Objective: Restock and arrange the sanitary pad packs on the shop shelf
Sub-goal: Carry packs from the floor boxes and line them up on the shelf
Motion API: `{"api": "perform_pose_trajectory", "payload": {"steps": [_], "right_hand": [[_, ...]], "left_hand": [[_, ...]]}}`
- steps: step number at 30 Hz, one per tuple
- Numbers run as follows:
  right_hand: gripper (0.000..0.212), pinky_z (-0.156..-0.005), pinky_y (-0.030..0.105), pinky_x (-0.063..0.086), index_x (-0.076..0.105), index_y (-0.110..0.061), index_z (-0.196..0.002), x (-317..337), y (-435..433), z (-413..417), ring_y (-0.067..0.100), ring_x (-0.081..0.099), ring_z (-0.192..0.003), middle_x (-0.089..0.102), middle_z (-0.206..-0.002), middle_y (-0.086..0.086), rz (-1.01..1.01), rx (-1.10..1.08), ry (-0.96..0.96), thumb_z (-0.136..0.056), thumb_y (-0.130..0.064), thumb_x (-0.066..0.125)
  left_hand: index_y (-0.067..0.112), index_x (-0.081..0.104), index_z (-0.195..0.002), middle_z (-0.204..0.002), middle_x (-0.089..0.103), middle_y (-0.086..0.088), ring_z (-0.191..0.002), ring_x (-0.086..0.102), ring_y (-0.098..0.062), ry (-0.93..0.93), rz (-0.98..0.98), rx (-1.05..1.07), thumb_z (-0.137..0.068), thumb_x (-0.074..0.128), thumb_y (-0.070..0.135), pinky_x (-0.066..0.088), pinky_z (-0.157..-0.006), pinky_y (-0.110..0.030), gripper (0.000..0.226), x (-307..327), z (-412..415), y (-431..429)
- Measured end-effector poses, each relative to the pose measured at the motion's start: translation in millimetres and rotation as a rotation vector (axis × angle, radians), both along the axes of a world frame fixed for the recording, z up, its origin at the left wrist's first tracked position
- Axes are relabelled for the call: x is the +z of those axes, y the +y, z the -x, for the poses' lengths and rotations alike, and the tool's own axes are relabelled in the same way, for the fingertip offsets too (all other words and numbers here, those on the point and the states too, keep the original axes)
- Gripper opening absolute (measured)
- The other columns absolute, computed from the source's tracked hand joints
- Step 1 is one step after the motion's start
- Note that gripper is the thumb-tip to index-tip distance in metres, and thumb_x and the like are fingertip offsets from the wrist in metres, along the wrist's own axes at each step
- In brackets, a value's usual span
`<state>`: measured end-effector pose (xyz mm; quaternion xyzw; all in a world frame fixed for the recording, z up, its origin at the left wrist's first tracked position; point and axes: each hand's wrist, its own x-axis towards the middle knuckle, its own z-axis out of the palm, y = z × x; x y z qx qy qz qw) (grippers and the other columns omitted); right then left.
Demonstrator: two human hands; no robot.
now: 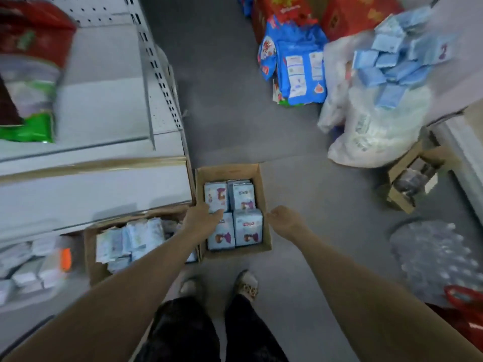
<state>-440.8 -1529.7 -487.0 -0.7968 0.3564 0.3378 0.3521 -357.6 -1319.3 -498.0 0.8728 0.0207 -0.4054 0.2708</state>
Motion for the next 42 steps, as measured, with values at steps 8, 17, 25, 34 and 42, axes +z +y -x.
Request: {"api": "perform_pose_trajectory", "payload": {"steps": [8,17,25,34,42], "right_hand": [[0.052,-0.099,0.040,0.046,0.063,0.002,-0.127,-172,-2,-7,0.033,0.061,-0.116,0.064,-0.128,0.021,-0.104,-0.076,0.117,-0.103,-0.042,0.048],[0.093,-0.118,0.041,0.033,0.024,-0.024,-0.159,-336,-2,-20,0.026,0.039,-0.144,0.034,-0.161,0.003,-0.226,-0.387,0.058,-0.085,-0.065,0.062],[0.120,-0.121,0.048,0.029,0.012,-0.018,-0.160,-391,3,-17,0.028,0.027,-0.148,0.022,-0.162,0.006,-0.097,-0.486,0.033,-0.072,-0.064,0.079],[0.059,-0.081,0.019,0.052,0.060,-0.018,-0.129,-419,-9,-23,0.011,0.063,-0.106,0.066,-0.120,-0.005,-0.072,-0.287,-0.083,-0.077,-0.027,0.086],[0.081,-0.096,0.035,0.054,0.039,-0.019,-0.133,-422,-9,-21,0.021,0.060,-0.118,0.058,-0.123,-0.002,-0.167,-0.428,-0.080,-0.071,-0.021,0.091]], "left_hand": [[0.004,0.064,-0.112,-0.108,0.068,-0.013,-0.099,0.065,-0.031,0.186,-0.077,0.183,-0.093,0.054,0.053,0.055,-0.086,-0.043,0.053,-180,20,-2],[0.007,0.065,-0.117,-0.111,0.062,-0.006,-0.106,0.058,-0.027,0.331,-0.048,0.342,-0.098,0.050,0.052,0.041,-0.089,-0.034,0.051,-343,40,-6],[0.018,0.038,-0.149,-0.145,0.050,-0.010,-0.133,0.047,-0.033,0.369,0.059,0.608,-0.097,0.044,0.062,0.034,-0.114,-0.050,0.069,-398,37,-11],[0.025,0.019,-0.159,-0.161,0.030,-0.004,-0.147,0.029,-0.027,0.378,0.148,0.669,-0.089,0.042,0.074,0.022,-0.123,-0.047,0.088,-410,43,-6],[0.037,0.026,-0.155,-0.156,0.040,0.002,-0.144,0.036,-0.024,0.430,0.220,0.742,-0.056,0.047,0.100,0.028,-0.120,-0.048,0.120,-427,53,18]]}}
